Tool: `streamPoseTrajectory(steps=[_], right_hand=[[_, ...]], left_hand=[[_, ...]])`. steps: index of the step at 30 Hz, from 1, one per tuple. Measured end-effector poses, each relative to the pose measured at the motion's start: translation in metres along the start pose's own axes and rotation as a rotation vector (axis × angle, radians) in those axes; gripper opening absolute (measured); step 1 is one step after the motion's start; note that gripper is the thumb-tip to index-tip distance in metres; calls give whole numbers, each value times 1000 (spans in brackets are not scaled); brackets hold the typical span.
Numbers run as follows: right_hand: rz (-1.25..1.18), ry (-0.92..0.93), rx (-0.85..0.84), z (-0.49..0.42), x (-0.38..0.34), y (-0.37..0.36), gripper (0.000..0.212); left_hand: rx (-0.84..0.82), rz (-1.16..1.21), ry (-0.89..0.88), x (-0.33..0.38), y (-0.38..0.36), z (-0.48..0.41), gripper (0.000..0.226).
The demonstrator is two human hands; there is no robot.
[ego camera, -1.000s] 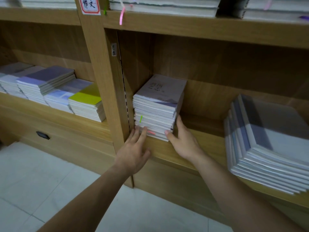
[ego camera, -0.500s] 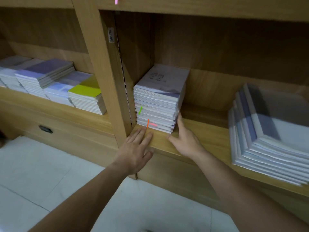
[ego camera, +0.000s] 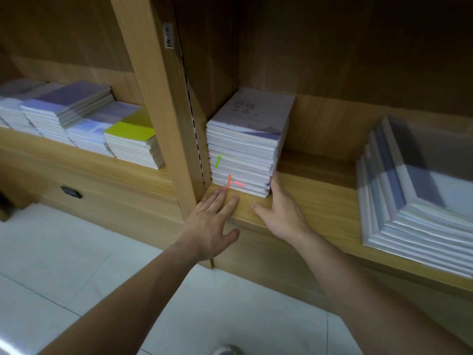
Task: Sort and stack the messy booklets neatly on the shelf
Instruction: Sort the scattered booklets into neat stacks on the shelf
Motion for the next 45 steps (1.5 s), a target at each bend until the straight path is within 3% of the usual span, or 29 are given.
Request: streamPoseTrajectory(steps=[12,17,20,25,37,45], right_hand=[[194,58,-68,-1,-8,-5,93],[124,44,-137,2,9,5,91],[313,67,-192,9,16,10,84],[305,103,-213,2,20,6,81],[254,50,-181,2,12,4,82],[103,202,-24,3,-6,23,92]], left_hand=[[35,43,40,0,-4,-2,93],[40,27,9,-2,-4,-1,93],[52,33,-17,-3,-4,1,91],[79,34,17,-2,-4,0,92],[33,105,135,3,1,-5,91],[213,245,116,27,32,-10,97]])
Point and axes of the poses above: each hand's wrist, its own z-axis away from the middle knuckle, its own y-axis out of the back of the hand, x = y × z, the point moved 8 cm from there along -z, towards the middle knuckle, and after that the axes turned 6 degrees about y, right-handed, at the moved point
